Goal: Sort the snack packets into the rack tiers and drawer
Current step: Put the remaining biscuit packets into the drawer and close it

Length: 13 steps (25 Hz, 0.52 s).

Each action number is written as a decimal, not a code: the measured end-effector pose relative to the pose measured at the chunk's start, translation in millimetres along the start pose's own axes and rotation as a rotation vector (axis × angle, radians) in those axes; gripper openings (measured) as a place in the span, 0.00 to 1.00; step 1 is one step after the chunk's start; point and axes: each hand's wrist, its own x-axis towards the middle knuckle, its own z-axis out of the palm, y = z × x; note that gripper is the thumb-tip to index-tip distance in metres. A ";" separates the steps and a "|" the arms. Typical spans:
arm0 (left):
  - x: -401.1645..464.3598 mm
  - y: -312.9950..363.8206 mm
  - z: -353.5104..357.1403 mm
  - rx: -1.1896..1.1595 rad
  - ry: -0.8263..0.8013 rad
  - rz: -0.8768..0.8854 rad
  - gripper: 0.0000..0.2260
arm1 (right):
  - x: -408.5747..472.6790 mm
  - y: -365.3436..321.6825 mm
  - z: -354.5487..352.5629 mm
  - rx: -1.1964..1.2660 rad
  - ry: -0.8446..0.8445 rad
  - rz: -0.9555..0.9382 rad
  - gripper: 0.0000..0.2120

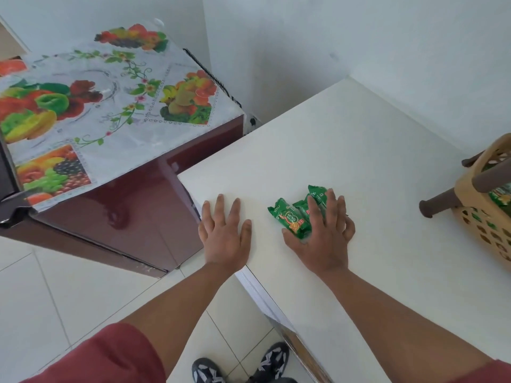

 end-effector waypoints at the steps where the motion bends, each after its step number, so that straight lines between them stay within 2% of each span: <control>1: -0.1 -0.1 -1.5 -0.032 -0.019 0.009 0.25 | 0.3 0.0 -0.6 -0.009 -0.005 0.003 0.42; 5: -2.5 -13.3 -12.1 -0.277 -0.026 0.095 0.22 | 0.7 -3.1 -1.3 -0.050 -0.021 0.013 0.39; 7: -11.6 -21.2 -15.7 -0.427 0.073 0.121 0.23 | -0.6 -3.8 -2.5 -0.044 -0.028 0.015 0.39; 8: -17.3 -24.7 -16.1 -0.503 0.134 0.051 0.26 | -0.7 -4.0 -3.2 -0.039 -0.040 0.018 0.39; 10: -28.1 -28.2 -14.4 -0.765 0.118 -0.276 0.30 | -0.2 -4.1 -5.7 -0.035 -0.057 0.023 0.39; 12: -32.7 -26.2 -12.2 -1.184 -0.068 -0.611 0.25 | 0.5 -4.2 -6.8 -0.031 -0.071 0.027 0.39; 13: -31.6 -27.1 -11.0 -1.363 -0.169 -0.697 0.19 | 0.5 -4.3 -7.5 -0.028 -0.075 0.030 0.39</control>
